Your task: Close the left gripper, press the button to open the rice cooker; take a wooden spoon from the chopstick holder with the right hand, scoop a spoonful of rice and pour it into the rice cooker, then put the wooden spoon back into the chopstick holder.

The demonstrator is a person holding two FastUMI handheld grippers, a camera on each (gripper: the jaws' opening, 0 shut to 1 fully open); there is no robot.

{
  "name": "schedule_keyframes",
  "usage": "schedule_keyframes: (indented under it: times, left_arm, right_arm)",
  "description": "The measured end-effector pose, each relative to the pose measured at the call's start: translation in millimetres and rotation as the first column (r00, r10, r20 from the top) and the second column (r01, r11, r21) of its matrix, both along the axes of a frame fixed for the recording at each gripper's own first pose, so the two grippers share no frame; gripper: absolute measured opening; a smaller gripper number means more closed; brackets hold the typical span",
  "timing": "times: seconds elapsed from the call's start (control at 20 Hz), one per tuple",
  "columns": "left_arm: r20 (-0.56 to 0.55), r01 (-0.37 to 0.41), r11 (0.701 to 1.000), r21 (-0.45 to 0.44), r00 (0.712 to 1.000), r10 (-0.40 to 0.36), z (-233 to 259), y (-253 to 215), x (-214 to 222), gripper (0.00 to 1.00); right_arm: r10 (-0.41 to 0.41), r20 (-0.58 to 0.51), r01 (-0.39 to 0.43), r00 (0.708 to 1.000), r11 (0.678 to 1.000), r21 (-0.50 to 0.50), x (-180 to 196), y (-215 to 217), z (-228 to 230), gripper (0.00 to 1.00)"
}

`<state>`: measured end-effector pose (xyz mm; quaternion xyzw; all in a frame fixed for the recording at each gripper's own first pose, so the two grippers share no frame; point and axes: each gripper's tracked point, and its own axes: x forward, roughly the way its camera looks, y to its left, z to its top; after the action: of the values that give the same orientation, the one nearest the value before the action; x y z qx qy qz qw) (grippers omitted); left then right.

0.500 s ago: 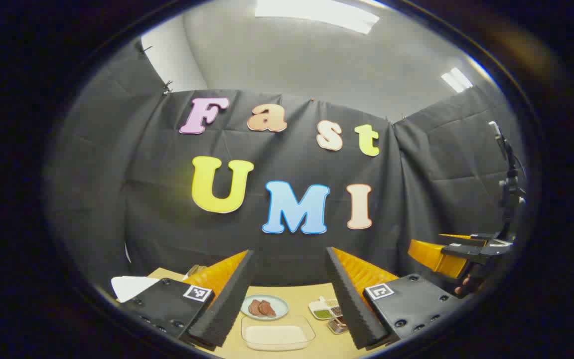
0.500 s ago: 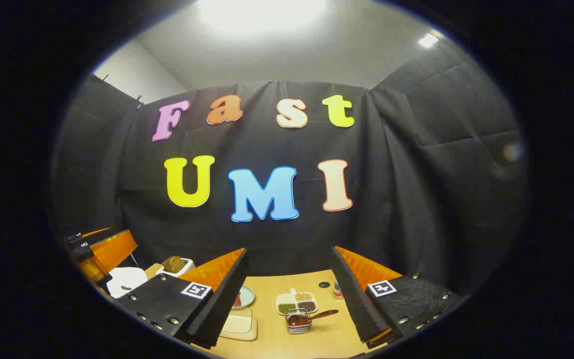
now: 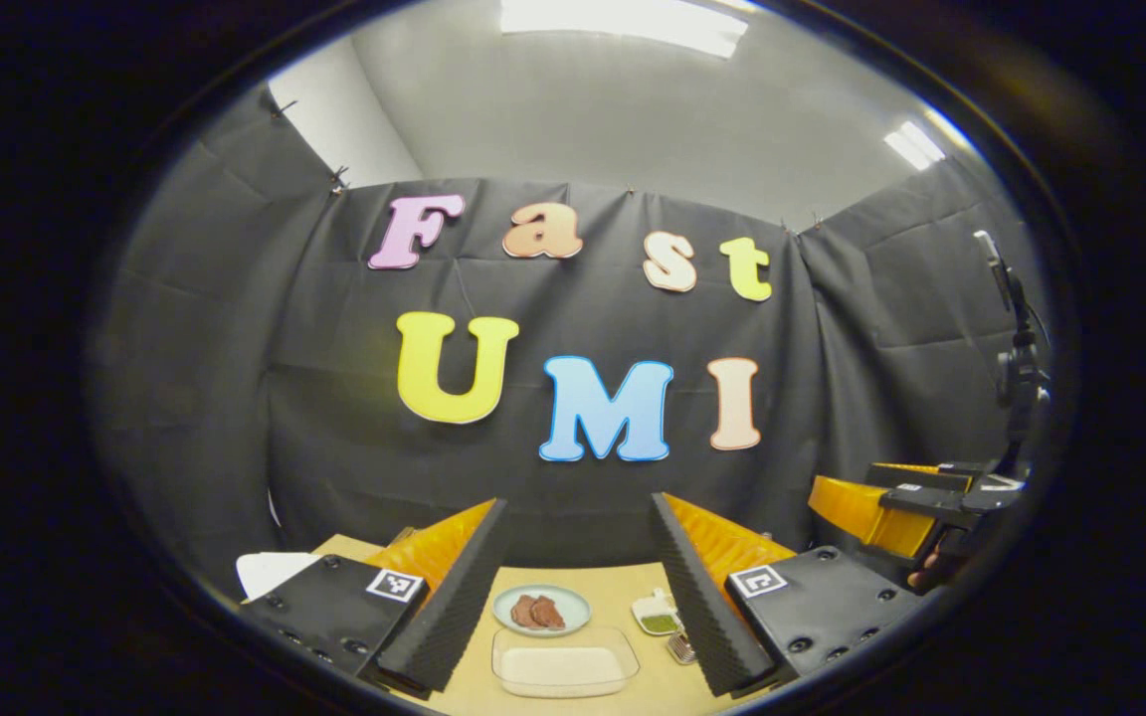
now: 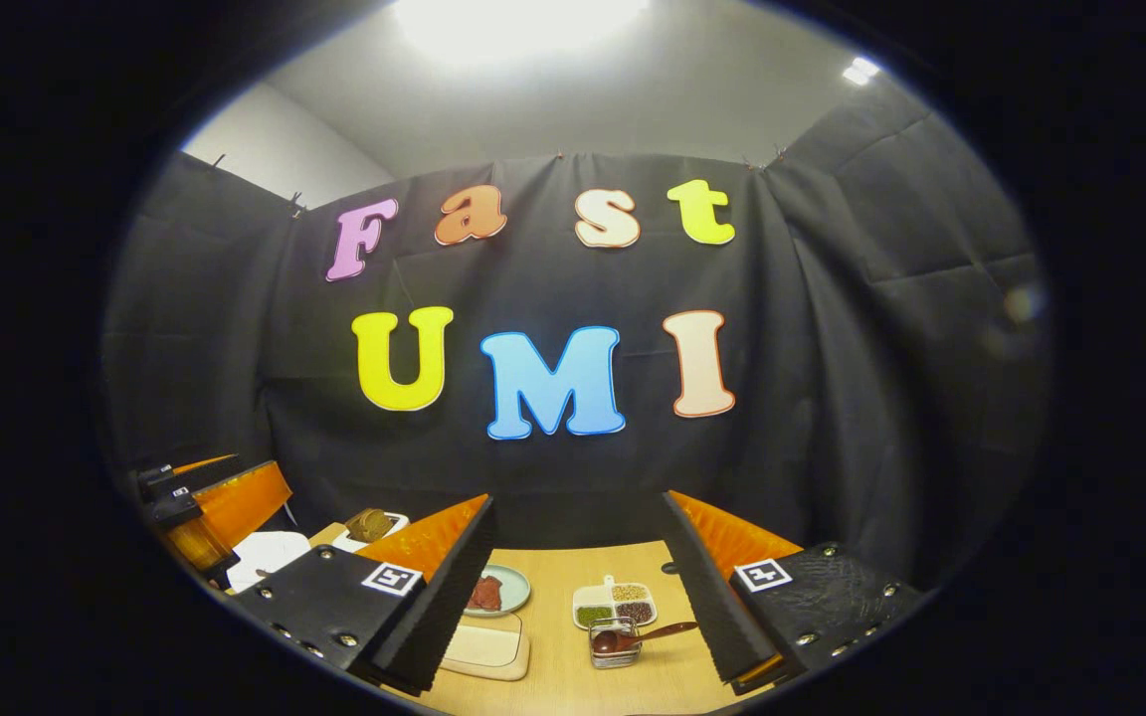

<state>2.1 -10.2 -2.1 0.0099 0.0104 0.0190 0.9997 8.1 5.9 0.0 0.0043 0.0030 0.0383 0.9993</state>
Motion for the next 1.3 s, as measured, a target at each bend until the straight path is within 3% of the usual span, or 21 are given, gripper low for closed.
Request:
schedule_keyframes:
  times: [0.65,0.85,0.95,1.0,1.1,1.2,1.3]
  left_arm:
    - [-0.050,-0.061,0.998,0.010,0.997,0.062,-25,34,-6,0.98]
    - [-0.116,-0.076,0.996,-0.044,0.991,0.070,-55,54,-9,0.96]
    - [-0.171,-0.084,0.994,-0.067,0.983,0.071,-77,67,-10,0.89]
    - [-0.196,-0.095,0.993,-0.074,0.977,0.079,-86,75,-11,0.83]
    - [-0.257,-0.145,0.985,-0.097,0.959,0.116,-106,98,-15,0.52]
    - [-0.331,-0.206,0.967,-0.149,0.932,0.147,-131,124,-17,0.07]
    - [-0.403,-0.267,0.940,-0.214,0.900,0.164,-153,146,-24,0.09]
  right_arm:
    - [0.042,-0.001,-0.042,0.999,0.999,-0.013,1,14,-6,0.99]
    - [0.025,-0.026,-0.026,0.999,1.000,-0.014,2,10,-15,0.99]
    - [0.016,-0.035,-0.017,0.999,1.000,-0.016,1,8,-18,0.99]
    - [0.013,-0.038,-0.014,0.999,1.000,-0.020,1,6,-19,0.98]
    - [0.012,-0.047,-0.013,0.999,1.000,-0.019,1,5,-23,0.99]
    - [0.016,-0.058,-0.016,0.998,1.000,-0.016,2,7,-27,0.99]
    - [0.021,-0.065,-0.023,0.998,1.000,-0.018,2,9,-29,0.99]
